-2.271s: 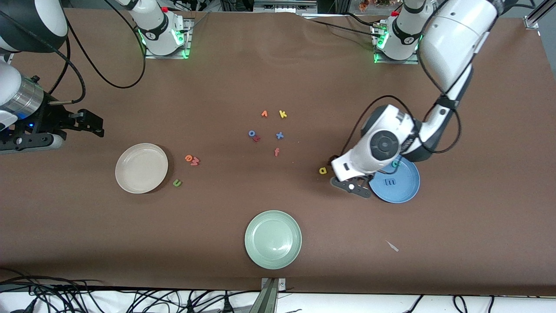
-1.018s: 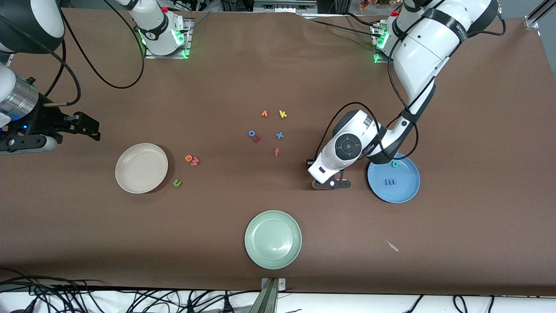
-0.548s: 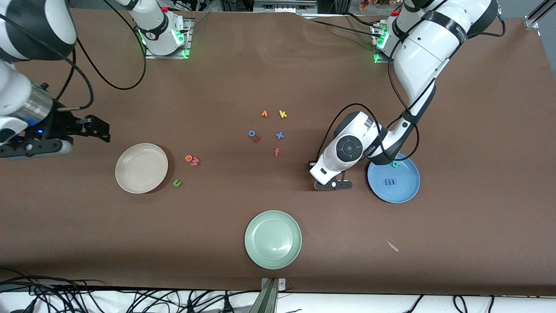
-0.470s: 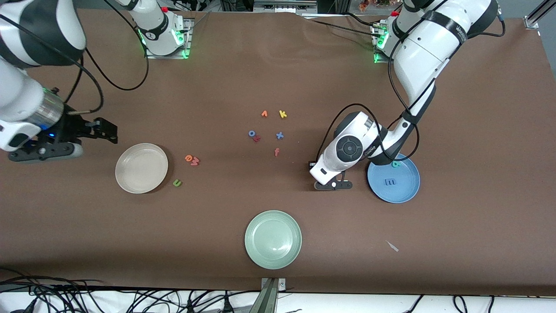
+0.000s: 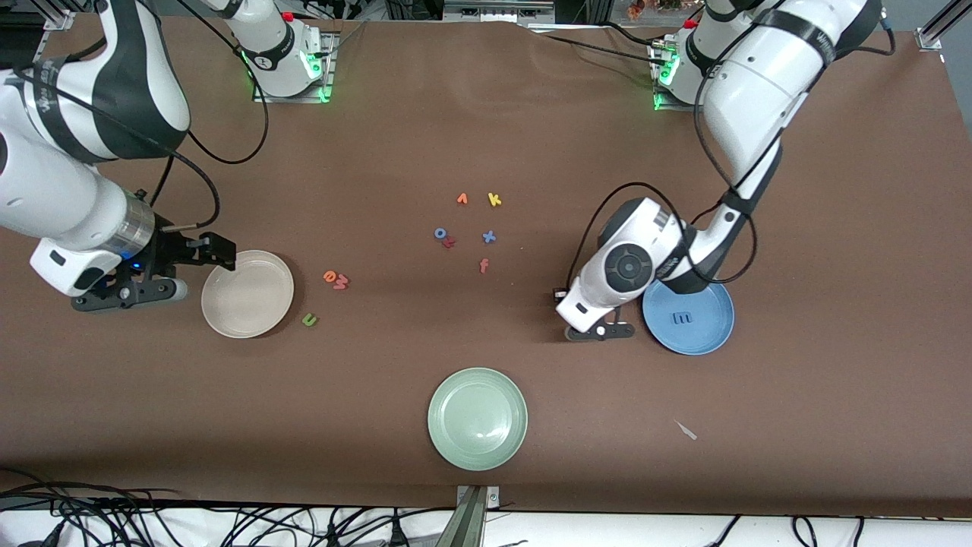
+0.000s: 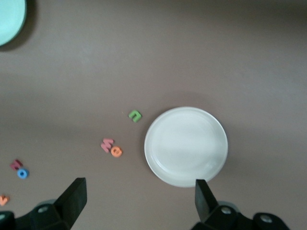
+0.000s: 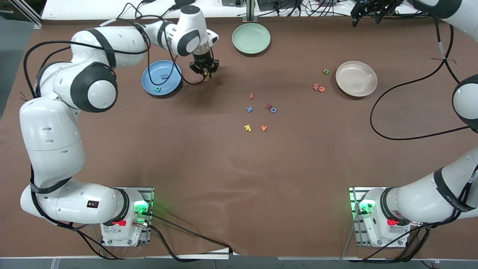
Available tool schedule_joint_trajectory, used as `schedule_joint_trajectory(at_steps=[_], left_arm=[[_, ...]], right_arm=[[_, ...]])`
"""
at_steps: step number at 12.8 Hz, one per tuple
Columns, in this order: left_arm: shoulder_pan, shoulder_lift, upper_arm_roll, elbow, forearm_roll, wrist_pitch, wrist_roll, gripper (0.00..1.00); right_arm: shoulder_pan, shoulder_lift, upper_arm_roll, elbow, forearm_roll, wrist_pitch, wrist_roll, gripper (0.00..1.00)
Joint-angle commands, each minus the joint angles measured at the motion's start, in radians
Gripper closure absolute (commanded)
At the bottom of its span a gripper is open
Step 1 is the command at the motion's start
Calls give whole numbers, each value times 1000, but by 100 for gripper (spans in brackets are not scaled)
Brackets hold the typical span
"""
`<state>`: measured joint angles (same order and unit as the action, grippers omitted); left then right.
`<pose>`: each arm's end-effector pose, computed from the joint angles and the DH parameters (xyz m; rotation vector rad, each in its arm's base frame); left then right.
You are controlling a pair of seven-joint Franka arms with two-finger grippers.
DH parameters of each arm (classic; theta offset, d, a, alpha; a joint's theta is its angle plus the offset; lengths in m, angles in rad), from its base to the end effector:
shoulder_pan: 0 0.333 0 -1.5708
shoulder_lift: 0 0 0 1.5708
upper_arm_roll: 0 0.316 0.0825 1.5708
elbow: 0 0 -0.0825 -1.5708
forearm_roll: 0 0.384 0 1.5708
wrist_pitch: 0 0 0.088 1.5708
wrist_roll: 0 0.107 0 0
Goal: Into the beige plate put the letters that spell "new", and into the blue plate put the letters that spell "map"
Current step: 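Place the yellow a on the blue plate while the right gripper reaches out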
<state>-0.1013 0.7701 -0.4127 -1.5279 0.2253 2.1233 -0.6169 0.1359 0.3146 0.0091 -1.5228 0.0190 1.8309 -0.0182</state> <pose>0.6302 -0.2949 0.2209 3.1003 0.0980 -0.2245 0.6487 0.0956 0.4788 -3.1111 -0.2460 0.0122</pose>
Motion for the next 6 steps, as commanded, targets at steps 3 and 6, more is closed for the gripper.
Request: schedule_joint_trajectory(at_steps=[3, 6], left_arm=[[176, -83, -1, -21, 8, -131, 395, 100], [230, -71, -1, -61, 45, -134, 545, 100]], right_arm=[[2, 38, -11, -173, 24, 248, -8, 0], [4, 116, -11, -211, 22, 379, -3, 0]])
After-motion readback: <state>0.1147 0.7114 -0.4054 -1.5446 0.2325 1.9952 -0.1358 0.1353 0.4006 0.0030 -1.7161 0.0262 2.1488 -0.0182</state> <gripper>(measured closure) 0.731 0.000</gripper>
